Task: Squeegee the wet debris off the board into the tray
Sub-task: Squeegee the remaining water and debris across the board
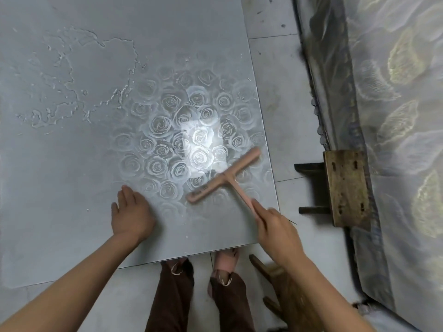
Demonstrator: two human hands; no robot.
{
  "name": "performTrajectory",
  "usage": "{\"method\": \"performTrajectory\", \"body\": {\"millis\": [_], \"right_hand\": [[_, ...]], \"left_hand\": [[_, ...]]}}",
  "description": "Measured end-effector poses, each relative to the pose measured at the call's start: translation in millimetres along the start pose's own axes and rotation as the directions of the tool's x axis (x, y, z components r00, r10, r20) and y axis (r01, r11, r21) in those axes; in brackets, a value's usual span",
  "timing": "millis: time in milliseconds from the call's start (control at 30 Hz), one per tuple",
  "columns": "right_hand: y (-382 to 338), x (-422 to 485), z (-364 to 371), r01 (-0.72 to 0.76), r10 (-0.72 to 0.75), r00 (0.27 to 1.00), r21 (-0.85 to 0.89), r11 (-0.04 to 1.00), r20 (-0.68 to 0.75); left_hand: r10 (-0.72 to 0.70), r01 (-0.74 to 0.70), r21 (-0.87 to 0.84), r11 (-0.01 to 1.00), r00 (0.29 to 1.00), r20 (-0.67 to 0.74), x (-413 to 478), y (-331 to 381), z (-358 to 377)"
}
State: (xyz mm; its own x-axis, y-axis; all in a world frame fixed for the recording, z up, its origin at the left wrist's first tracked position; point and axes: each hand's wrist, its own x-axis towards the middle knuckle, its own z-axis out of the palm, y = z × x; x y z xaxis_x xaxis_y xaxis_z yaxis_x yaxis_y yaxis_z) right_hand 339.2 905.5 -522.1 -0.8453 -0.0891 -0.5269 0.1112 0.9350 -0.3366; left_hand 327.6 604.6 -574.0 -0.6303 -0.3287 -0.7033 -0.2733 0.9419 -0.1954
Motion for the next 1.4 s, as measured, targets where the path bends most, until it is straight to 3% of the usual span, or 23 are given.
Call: {"method": "performTrajectory", "body": {"millis": [100, 200, 267, 367, 533, 667, 767, 833, 900, 967, 1033, 1200, 1267, 1400], "right_hand": [[4.5, -17.7, -6.4, -0.006, 0.006, 1.0, 0.09, 0.996, -0.003], [39.9, -98.5, -14.0, -0.075, 0.079, 0.996, 0.121, 0.99, -0.03], [61.9, -129.2, -12.8, -0.172, 0.176, 0.984, 0.093, 0.981, -0.03], [67.6, -113.1, -0.3, -0.115, 0.115, 0.993, 0.013, 0.993, -0.002], [37.3, -53.4, 1.5, 0.048, -0.05, 0.998, -0.041, 0.998, -0.048], [81.4, -101.2, -15.4, -0.005, 0.005, 1.0, 0.005, 1.0, -0.026], [112.9, -142.9, -20.4, -0.082, 0.087, 0.994, -0.072, 0.994, 0.069], [106.8, -140.2, -10.7, -0.055, 0.074, 0.988, -0.142, 0.988, 0.135], [83.5, -116.4, 1.9, 0.04, -0.013, 0.981, -0.138, 0.99, 0.193], [50.7, -87.2, 12.0, 0.171, -0.157, 0.981, -0.116, 0.979, 0.118], [28.8, -62.9, 13.2, 0.218, -0.21, 0.973, -0.082, 0.973, 0.098], [73.4, -89.7, -12.3, 0.112, -0.107, 0.991, -0.049, 0.993, 0.085], [94.2, -106.5, -21.7, 0.071, -0.059, 0.988, -0.085, 0.994, 0.142], [46.4, -91.5, 2.8, 0.155, -0.11, 0.966, -0.185, 0.97, 0.234]], "left_hand": [[0.132, -0.133, -0.02, 0.991, 0.991, -0.023, -6.6, 14.5, 0.7], [0.244, -0.244, -0.008, 0.97, 0.969, -0.044, -12.0, 26.9, -0.1], [0.3, -0.299, 0.016, 0.954, 0.953, -0.054, -13.6, 31.5, 1.2], [0.335, -0.334, 0.039, 0.942, 0.942, -0.023, -14.6, 38.2, 2.7], [0.302, -0.303, 0.026, 0.953, 0.953, 0.026, -15.9, 47.0, 2.4], [0.302, -0.302, 0.032, 0.953, 0.953, -0.014, -17.0, 41.2, 6.8], [0.3, -0.297, 0.057, 0.953, 0.953, -0.045, -22.9, 33.8, 15.2], [0.283, -0.281, 0.05, 0.958, 0.958, -0.04, -29.8, 28.4, 21.3], [0.258, -0.257, 0.039, 0.966, 0.966, -0.034, -39.3, 22.6, 28.9], [0.228, -0.228, 0.013, 0.974, 0.973, -0.026, -50.2, 15.9, 35.3], [0.202, -0.202, -0.026, 0.979, 0.979, -0.026, -57.7, 8.4, 40.0], [0.153, -0.155, -0.107, 0.982, 0.988, -0.026, -67.3, -9.2, 47.3], [0.128, -0.129, -0.135, 0.982, 0.992, -0.015, -69.5, -16.2, 50.6], [0.08, -0.075, -0.153, 0.985, 0.996, 0.03, -76.7, -36.7, 64.9]]}}
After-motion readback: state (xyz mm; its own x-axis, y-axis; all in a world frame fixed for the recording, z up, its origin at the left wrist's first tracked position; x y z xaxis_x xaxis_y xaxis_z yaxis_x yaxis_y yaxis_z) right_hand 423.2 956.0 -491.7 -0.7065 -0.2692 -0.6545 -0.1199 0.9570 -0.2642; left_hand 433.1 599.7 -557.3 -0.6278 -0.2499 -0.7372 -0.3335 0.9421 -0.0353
